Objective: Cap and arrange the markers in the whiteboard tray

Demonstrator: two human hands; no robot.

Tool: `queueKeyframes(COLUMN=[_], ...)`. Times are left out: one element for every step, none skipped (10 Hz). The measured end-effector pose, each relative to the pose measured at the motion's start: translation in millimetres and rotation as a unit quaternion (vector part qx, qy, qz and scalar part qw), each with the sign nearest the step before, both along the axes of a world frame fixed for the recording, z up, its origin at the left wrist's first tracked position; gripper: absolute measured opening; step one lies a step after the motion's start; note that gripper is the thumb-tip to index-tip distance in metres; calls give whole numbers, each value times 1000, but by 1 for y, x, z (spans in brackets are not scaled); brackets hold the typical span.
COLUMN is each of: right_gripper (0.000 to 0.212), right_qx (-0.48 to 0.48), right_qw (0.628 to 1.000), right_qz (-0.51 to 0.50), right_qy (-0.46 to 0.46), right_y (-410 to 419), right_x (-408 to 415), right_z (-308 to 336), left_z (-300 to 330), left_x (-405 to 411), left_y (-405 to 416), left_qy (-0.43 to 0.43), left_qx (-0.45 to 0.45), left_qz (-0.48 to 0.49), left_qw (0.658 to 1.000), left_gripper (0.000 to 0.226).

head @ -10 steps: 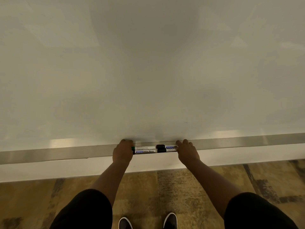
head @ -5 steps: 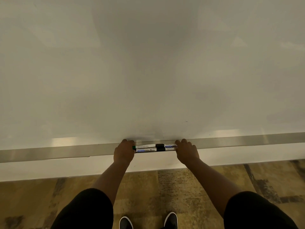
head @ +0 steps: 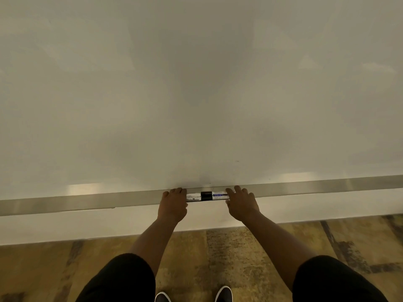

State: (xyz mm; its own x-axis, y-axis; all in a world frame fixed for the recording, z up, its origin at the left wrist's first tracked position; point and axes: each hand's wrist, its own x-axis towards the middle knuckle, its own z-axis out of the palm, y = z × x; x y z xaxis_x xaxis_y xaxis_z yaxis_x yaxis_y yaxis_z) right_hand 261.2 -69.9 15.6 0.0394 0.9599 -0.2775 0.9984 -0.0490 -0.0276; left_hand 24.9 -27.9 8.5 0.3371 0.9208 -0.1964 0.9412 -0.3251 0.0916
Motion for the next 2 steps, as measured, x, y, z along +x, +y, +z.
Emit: queueKeyframes(right_gripper=[40, 40], right_qx=[39, 64], right_qw=[999, 997], right_qz=[27, 45], right_qy=[8, 10], right_y=[0, -1], right_x=[-1, -1], right_z=[2, 2], left_z=[5, 8], left_x=[6, 10], left_y=[-10, -16], left_qy=[-45, -73], left_qx=[61, 109], left_qz=[8, 22], left_qw=[997, 991], left_gripper=[33, 35])
